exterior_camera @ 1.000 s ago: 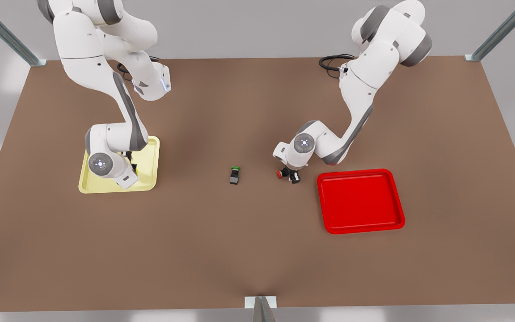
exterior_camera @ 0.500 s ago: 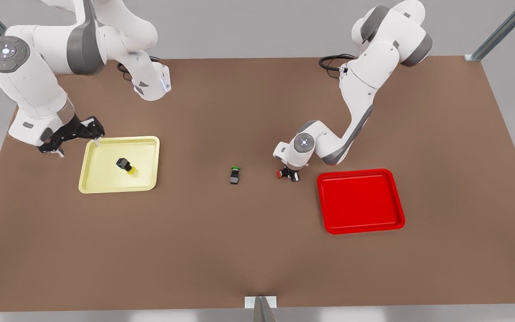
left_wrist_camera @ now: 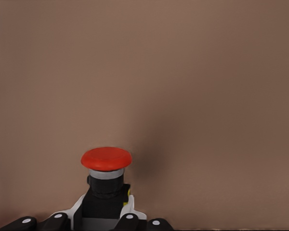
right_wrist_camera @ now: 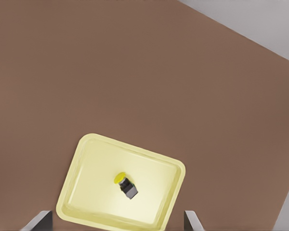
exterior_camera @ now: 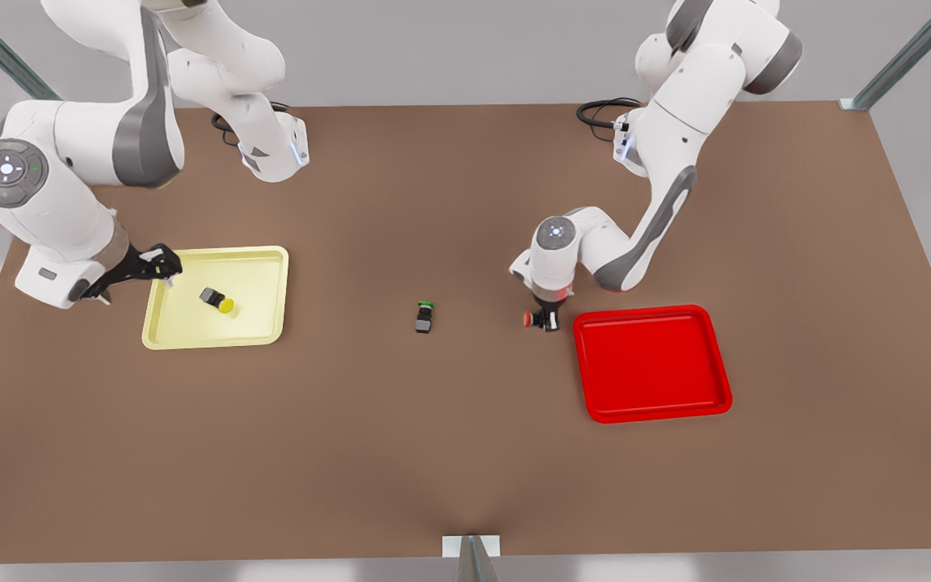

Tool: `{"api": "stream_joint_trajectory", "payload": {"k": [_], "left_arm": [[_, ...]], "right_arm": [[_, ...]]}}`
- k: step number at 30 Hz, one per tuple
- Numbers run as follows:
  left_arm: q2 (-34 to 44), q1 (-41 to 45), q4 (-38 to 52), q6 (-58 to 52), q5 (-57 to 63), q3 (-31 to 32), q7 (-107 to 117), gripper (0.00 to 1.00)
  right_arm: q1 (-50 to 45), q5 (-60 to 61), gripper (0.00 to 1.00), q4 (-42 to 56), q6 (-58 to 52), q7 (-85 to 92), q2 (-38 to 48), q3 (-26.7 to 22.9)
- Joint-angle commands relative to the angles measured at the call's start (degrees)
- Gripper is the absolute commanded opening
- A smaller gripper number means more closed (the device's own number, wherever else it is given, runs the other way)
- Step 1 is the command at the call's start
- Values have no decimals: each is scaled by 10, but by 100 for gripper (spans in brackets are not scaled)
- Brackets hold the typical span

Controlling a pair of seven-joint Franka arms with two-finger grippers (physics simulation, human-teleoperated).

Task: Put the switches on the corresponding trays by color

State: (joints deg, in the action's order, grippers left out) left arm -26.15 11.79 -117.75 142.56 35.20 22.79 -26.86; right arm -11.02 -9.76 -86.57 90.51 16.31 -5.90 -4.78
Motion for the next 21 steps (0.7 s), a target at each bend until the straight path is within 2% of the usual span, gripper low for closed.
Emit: {"api": "stream_joint_trajectory", "payload": {"k": [1, 3, 4, 6, 9, 15, 20, 21], "left_arm": [[7, -4, -2, -11, -215, 1, -18, 48], [30, -28, -12, -27, -216, 21, -18, 48], [42, -81, -15, -48, -217, 70, -18, 48], [61, -149, -30, -69, -217, 119, -20, 48], [95, -235, -73, -70, -217, 160, -23, 48], [69, -331, -77, -64, -191, 159, -46, 50], [37, -358, -73, -45, -139, 155, -43, 50], [36, -360, -73, -40, -138, 154, -43, 59]], "right_arm": [[3, 0, 100, 0, 0, 0, -2, -1], [3, -1, 100, 0, 1, 0, -2, -1], [3, -1, 100, 0, 1, 0, -4, -1], [2, -1, 100, 0, 1, 0, -4, -1], [2, -1, 100, 0, 1, 0, -5, -1], [2, -1, 100, -1, 3, 0, -8, 0], [4, -1, 100, -1, 3, 0, -12, -1], [6, -1, 100, -1, 3, 0, -12, 0]]}}
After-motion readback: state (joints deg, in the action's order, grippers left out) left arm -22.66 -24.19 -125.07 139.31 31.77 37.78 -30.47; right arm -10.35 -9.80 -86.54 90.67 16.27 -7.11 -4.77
